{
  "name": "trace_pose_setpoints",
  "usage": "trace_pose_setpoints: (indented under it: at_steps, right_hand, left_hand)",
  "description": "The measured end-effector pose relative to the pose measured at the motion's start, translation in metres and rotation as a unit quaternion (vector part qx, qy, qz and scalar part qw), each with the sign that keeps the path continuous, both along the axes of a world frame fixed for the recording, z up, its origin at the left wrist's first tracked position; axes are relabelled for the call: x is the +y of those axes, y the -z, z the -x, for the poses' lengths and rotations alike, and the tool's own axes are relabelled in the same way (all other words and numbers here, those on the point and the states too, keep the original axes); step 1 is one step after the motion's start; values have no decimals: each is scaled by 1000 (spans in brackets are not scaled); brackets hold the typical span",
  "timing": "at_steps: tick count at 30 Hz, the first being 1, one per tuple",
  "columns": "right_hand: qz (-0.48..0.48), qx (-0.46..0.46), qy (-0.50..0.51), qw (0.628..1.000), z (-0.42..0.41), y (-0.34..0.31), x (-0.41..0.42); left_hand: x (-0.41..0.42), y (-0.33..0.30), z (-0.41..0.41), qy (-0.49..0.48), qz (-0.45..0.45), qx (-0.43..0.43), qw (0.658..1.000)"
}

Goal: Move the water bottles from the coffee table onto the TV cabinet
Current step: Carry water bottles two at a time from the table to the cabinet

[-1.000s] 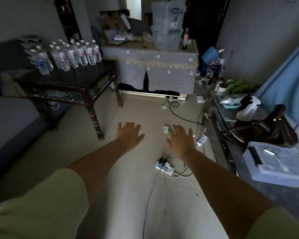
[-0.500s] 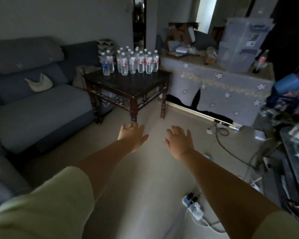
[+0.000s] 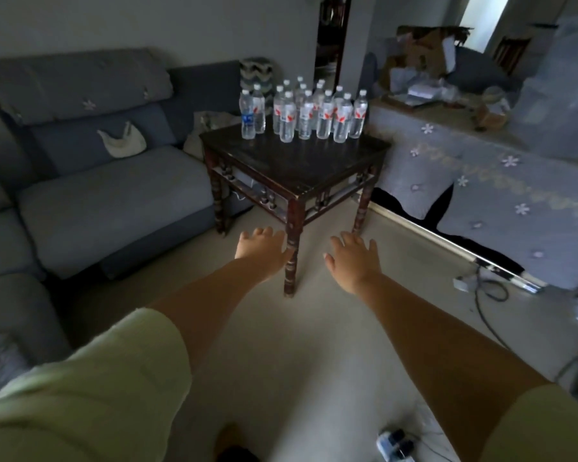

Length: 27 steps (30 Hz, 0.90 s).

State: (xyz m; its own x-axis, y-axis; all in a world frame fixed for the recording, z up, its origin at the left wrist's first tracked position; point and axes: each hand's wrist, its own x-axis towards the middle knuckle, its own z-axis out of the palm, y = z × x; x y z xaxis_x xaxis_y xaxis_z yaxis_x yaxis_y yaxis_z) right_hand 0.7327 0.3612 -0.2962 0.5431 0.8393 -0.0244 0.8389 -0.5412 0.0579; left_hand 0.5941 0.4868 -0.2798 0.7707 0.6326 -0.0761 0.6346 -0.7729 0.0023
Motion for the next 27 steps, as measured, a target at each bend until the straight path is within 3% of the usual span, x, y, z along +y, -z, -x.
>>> trace_pose_setpoints:
  at_steps: [8, 15, 27]
  right_hand:
    - [-6, 81, 78, 994, -28, 19, 156]
    - [-28, 90, 68, 993, -56, 13, 271]
    - [16, 80, 84, 993, -191, 16, 387]
  left_hand:
    - [163, 5, -43, 39, 0, 35, 999]
    - [288, 0, -74, 17, 6, 24, 1000]
    - [407, 21, -201, -4, 38, 10, 999]
